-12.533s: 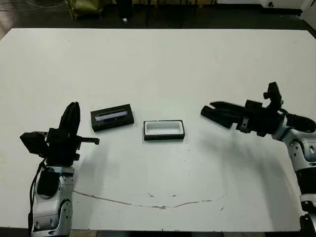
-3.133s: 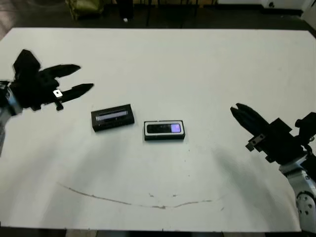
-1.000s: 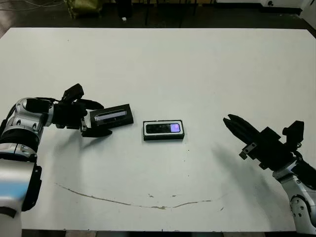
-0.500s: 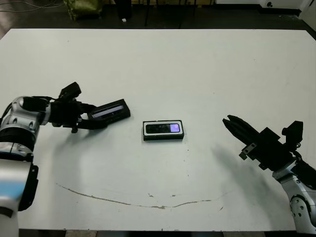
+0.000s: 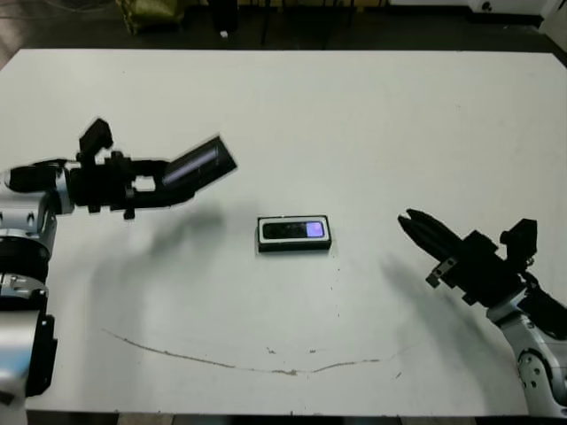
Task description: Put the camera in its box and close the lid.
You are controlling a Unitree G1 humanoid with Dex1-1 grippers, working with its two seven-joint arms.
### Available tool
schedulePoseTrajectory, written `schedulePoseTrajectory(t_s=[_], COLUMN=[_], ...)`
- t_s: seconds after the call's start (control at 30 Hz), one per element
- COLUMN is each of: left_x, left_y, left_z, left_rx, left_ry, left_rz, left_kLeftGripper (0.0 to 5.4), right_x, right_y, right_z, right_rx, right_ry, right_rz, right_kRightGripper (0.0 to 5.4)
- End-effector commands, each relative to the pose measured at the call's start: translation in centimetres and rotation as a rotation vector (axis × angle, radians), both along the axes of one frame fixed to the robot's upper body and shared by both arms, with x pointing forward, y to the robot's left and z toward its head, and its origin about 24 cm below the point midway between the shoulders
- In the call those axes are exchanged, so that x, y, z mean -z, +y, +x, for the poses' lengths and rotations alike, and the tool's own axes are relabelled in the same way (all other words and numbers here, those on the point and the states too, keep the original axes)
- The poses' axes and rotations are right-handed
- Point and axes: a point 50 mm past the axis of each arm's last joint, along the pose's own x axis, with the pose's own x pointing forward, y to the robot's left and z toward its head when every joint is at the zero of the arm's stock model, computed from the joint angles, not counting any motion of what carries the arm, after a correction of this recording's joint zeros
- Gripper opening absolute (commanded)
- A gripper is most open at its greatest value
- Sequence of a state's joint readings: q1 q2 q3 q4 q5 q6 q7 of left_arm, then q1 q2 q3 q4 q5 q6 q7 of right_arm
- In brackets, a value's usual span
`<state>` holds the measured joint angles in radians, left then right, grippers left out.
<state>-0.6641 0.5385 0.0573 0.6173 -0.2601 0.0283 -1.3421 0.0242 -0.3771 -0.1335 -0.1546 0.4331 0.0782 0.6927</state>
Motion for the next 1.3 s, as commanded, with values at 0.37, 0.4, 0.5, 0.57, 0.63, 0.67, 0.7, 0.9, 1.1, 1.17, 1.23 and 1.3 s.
schedulePoseTrajectory(t_s=[0.37,0.4,0.5,0.57,0.63,0.67,0.7,0.9,1.1,1.17,1.23,1.3], left_x=[3.3,3.5,3.9,4.1,4.3,4.4,4.5,4.8,5.1,5.1,5.2,5.3], left_y=[-5.2,-5.3,-5.7,-5.9,-5.9,-5.9,-5.9,-5.3,-5.0,-5.1,-5.2,-5.4], left_z=[-1.7,-1.6,-1.6,-1.6,-1.5,-1.5,-1.4,-0.7,-0.2,-0.1,-0.1,-0.1], left_rx=[0.000,0.009,0.038,0.049,0.056,0.058,0.063,0.113,0.148,0.161,0.174,0.184], left_ry=[-0.059,-0.048,-0.034,-0.036,-0.022,-0.013,-0.006,0.078,0.155,0.174,0.193,0.196], left_rz=[-0.039,-0.020,0.013,0.038,0.064,0.070,0.077,0.159,0.180,0.185,0.179,0.176], left_kLeftGripper=[2.37,2.37,2.37,2.37,2.37,2.37,2.37,2.37,2.37,2.37,2.37,2.37], right_x=[0.2,0.1,0.3,0.4,0.4,0.4,0.4,0.6,0.9,0.9,0.9,1.0], right_y=[-0.1,-0.1,-0.2,-0.3,-0.3,-0.2,-0.2,-0.3,-0.5,-0.5,-0.5,-0.5], right_z=[-0.1,-0.1,-0.1,0.0,0.0,0.0,0.0,0.1,0.2,0.2,0.2,0.2], right_rx=[-0.008,-0.008,-0.004,0.002,-0.001,-0.004,-0.007,-0.014,0.001,0.000,-0.007,-0.006], right_ry=[-0.002,0.001,0.000,0.003,0.001,0.004,0.006,0.013,0.003,0.011,0.012,0.000], right_rz=[-0.011,-0.009,-0.010,-0.023,-0.021,-0.016,-0.014,-0.019,-0.052,-0.052,-0.043,-0.042], right_kRightGripper=[0.00,0.00,0.00,0.00,0.00,0.00,0.00,0.00,0.00,0.00,0.00,0.00])
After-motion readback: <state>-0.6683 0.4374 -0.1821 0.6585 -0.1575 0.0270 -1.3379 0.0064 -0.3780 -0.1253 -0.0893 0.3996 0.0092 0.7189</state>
